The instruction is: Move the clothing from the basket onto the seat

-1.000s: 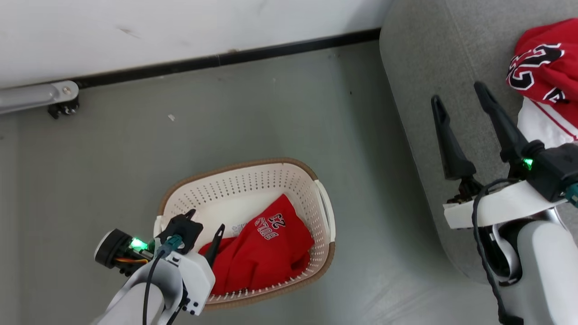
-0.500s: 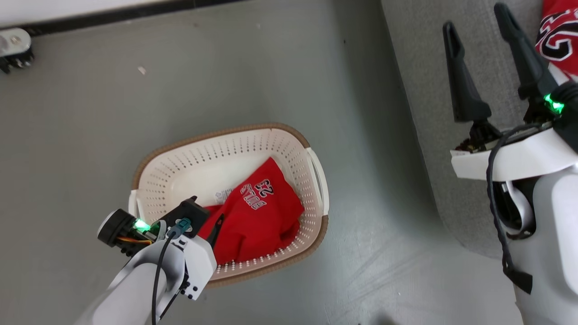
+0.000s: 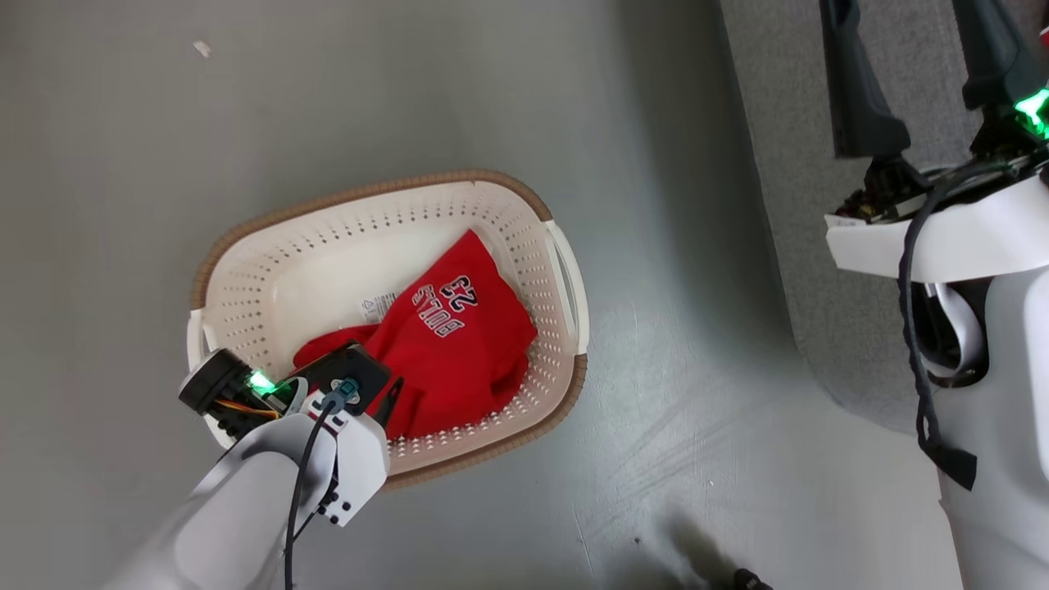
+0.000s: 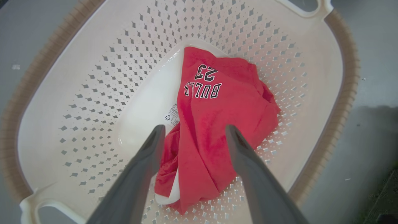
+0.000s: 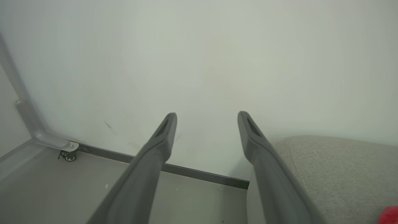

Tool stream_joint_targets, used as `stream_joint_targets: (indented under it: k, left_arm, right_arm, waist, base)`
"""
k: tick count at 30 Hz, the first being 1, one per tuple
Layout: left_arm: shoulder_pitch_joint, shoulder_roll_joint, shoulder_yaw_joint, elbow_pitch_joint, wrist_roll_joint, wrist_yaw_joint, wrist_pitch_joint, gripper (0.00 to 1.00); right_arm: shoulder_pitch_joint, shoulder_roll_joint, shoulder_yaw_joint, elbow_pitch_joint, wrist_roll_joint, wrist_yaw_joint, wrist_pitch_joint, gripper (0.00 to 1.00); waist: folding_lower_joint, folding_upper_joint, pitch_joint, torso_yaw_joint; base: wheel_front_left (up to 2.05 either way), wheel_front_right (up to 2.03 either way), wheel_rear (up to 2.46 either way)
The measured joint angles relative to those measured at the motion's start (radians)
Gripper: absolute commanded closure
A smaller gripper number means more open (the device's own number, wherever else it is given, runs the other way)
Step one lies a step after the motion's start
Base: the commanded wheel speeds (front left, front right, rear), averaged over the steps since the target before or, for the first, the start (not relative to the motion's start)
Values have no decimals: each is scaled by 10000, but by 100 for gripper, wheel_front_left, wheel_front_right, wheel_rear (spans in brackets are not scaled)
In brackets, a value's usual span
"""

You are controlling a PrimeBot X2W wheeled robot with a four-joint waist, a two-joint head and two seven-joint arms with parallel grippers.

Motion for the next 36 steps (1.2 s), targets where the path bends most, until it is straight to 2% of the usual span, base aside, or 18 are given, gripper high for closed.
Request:
stream_joint_targets:
  k: [14, 31, 36]
  left_arm:
    - [-718, -4, -493, 920, 537, -349, 0, 0]
    - [-1398, -2, -571, 2096, 853, -318, 0, 0]
    - [-1583, -36, -516, 2359, 863, -180, -4, 0]
  right_arm:
    - [-694, -2, 165, -33, 58, 0, -267, 0]
    - [-1071, 2, 368, 0, 79, 2, -541, 0]
    - [-1090, 2, 370, 36, 104, 2, -573, 0]
  waist:
    - [0, 0, 1051, -327]
    - [0, 0, 1815, -745]
    - [0, 0, 1991, -843]
  base:
    - [0, 0, 0]
    - [0, 0, 0]
    - [0, 0, 0]
